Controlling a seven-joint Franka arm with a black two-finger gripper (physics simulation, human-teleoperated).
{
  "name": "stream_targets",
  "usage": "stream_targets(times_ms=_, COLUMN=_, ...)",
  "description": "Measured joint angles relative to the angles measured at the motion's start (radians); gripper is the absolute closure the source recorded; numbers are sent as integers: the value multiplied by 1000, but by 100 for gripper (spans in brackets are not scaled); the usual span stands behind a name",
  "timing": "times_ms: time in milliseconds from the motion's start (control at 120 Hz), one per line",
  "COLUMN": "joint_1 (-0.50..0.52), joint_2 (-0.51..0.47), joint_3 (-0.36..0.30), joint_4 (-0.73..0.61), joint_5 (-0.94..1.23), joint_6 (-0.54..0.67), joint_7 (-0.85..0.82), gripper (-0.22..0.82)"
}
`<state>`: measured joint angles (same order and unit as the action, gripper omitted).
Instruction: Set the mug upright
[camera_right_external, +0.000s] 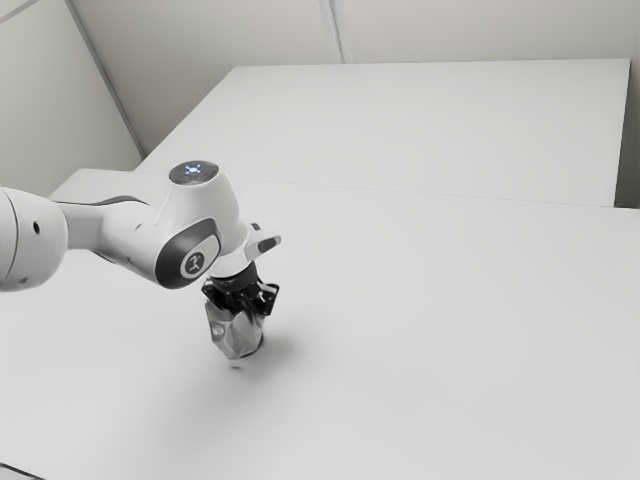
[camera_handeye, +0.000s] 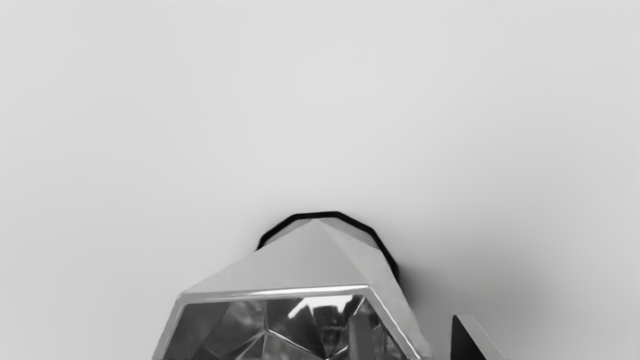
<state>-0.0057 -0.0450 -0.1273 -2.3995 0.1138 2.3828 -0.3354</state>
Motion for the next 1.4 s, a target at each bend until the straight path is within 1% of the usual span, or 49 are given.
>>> stream_targets(times_ms=158, joint_1=-6, joint_2=-12, joint_3=0, joint_4=2, joint_5=-5, joint_6=3, joint_7=0, gripper=31)
stream_targets(times_ms=217, joint_1=-7, joint_2=-18, joint_3=0, joint_4=4, joint_5=-6, joint_6=3, joint_7=1, gripper=24)
stream_targets(times_ms=317, joint_1=-6, joint_2=-28, joint_3=0, joint_4=11, joint_5=-7, joint_6=0, joint_7=4, gripper=16)
stream_targets(times_ms=433, joint_1=-6, joint_2=-36, joint_3=1, joint_4=28, joint_5=-9, joint_6=-22, joint_7=7, gripper=10)
stream_targets(times_ms=575, joint_1=-8, joint_2=-39, joint_3=2, joint_4=80, joint_5=-17, joint_6=-94, joint_7=10, gripper=7)
stream_targets(times_ms=783, joint_1=-12, joint_2=-44, joint_3=1, joint_4=191, joint_5=-47, joint_6=-245, joint_7=13, gripper=4)
stream_targets(times_ms=1058, joint_1=-12, joint_2=-41, joint_3=1, joint_4=387, joint_5=-72, joint_6=-472, joint_7=15, gripper=3)
stream_targets(times_ms=1400, joint_1=-4, joint_2=-26, joint_3=2, joint_4=588, joint_5=-77, joint_6=-678, joint_7=17, gripper=2)
